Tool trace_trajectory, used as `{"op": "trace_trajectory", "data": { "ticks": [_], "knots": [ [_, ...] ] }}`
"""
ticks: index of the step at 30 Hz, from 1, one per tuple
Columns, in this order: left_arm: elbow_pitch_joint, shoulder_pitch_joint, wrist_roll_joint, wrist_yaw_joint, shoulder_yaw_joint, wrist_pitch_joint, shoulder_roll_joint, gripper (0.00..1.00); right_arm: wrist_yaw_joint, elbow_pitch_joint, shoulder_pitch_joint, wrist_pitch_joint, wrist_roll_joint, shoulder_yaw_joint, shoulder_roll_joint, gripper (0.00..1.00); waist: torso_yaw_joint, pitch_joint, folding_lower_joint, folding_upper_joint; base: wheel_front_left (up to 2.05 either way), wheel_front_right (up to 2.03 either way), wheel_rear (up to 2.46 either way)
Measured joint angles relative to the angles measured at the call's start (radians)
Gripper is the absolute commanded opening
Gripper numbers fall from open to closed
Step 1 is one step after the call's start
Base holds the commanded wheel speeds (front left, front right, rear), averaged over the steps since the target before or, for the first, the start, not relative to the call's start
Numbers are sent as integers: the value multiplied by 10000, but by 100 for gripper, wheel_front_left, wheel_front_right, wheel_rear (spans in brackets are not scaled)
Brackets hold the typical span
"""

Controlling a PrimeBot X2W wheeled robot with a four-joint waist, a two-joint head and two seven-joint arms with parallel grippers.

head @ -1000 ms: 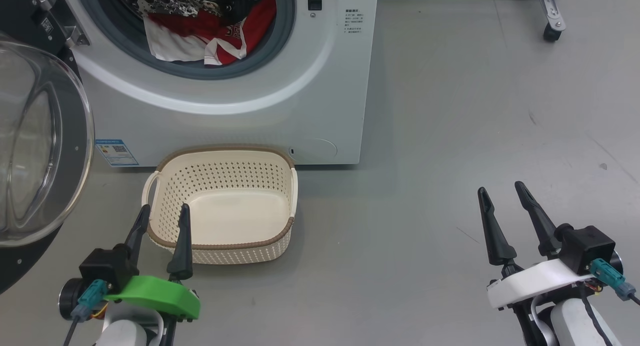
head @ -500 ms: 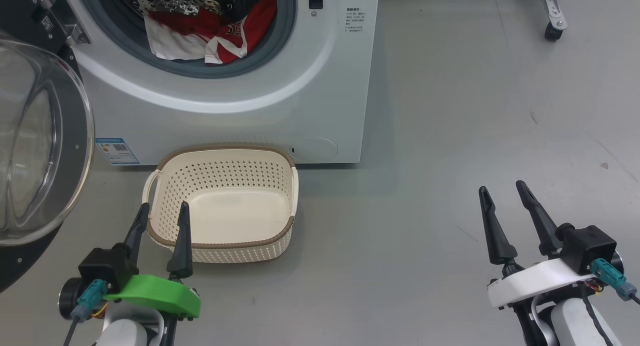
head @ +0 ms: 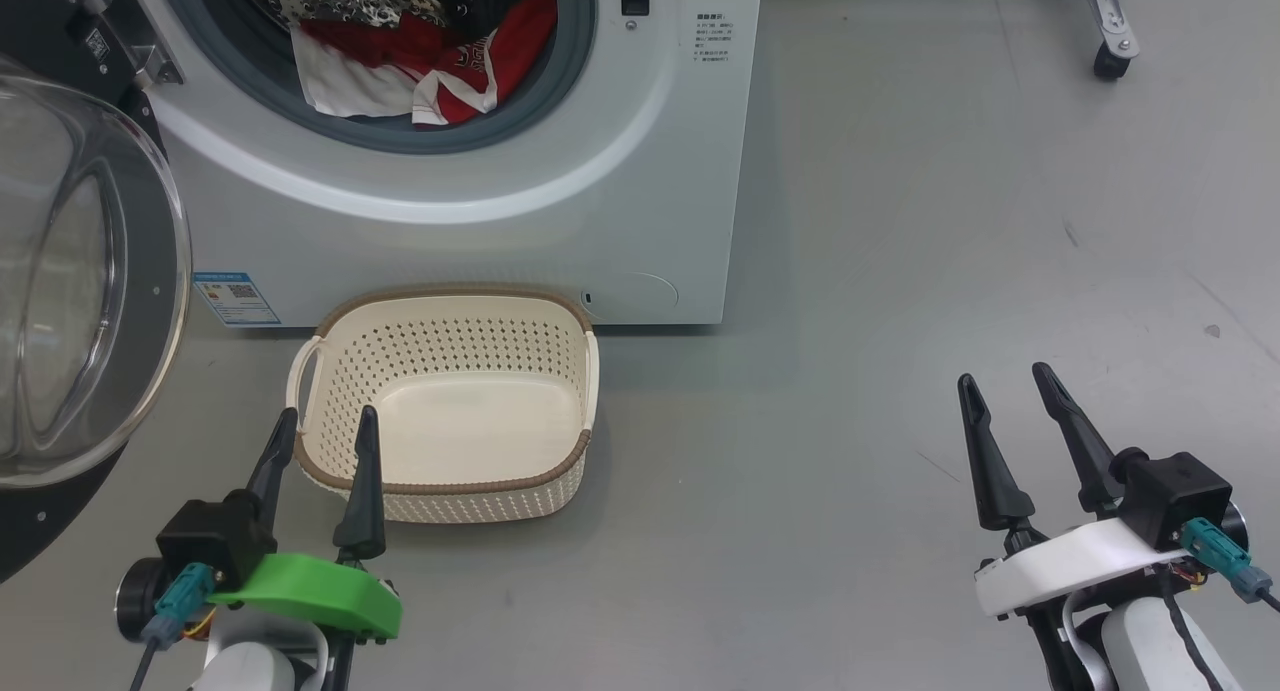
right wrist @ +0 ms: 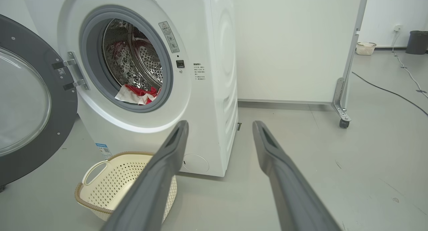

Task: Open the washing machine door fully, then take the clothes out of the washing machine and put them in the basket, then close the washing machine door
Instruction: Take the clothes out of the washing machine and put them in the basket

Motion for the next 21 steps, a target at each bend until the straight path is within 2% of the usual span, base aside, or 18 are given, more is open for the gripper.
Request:
{"op": "trace_trajectory", "data": {
  "ticks": [21],
  "knots": [
    [-54, 45, 251, -94, -119, -2, -17, 100, 86, 29, 1, 0, -163, -21, 29, 100, 33, 7, 0, 0, 0, 0, 0]
  ]
}}
